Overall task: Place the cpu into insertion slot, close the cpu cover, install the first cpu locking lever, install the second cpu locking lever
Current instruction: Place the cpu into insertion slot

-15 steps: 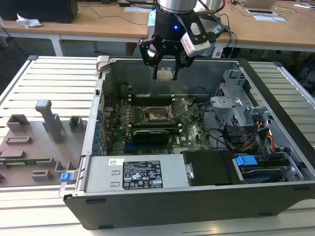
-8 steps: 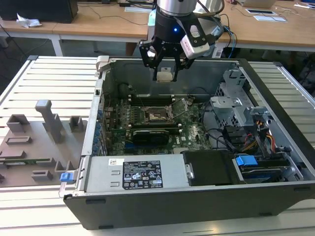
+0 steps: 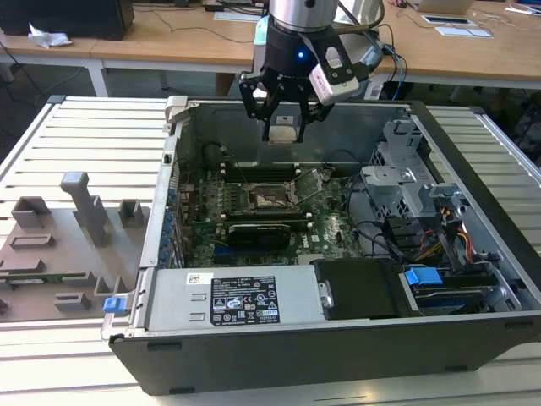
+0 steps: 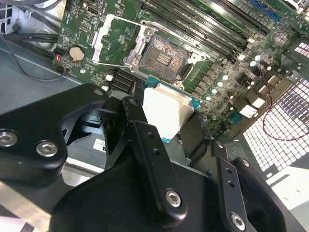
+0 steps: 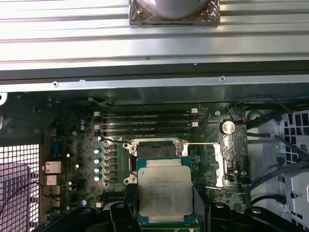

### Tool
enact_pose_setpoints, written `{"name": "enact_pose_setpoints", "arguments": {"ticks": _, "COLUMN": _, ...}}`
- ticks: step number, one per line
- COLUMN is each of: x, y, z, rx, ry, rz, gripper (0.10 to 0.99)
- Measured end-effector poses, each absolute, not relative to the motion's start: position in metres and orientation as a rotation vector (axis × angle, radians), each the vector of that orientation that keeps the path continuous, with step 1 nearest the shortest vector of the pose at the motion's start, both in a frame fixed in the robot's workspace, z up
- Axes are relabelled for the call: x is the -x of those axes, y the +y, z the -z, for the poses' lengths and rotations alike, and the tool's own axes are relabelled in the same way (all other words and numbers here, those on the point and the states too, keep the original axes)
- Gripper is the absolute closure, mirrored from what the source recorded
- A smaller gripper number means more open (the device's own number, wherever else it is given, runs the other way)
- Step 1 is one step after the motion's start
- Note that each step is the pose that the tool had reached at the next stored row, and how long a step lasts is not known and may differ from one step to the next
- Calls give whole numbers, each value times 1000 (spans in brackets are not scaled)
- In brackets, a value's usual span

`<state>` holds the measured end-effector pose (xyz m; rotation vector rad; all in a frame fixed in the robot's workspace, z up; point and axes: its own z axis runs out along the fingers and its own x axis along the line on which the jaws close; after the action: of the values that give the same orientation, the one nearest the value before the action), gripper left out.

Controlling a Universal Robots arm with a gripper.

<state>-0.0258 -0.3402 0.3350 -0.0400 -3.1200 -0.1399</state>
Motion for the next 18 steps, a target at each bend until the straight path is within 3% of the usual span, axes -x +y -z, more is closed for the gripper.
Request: {"name": "enact_pose_setpoints", "arguments": {"ticks": 18, "x": 26, "y": -340, "z": -326, "rx": 40, "ry": -3120, "rz": 140, "gripper": 541}}
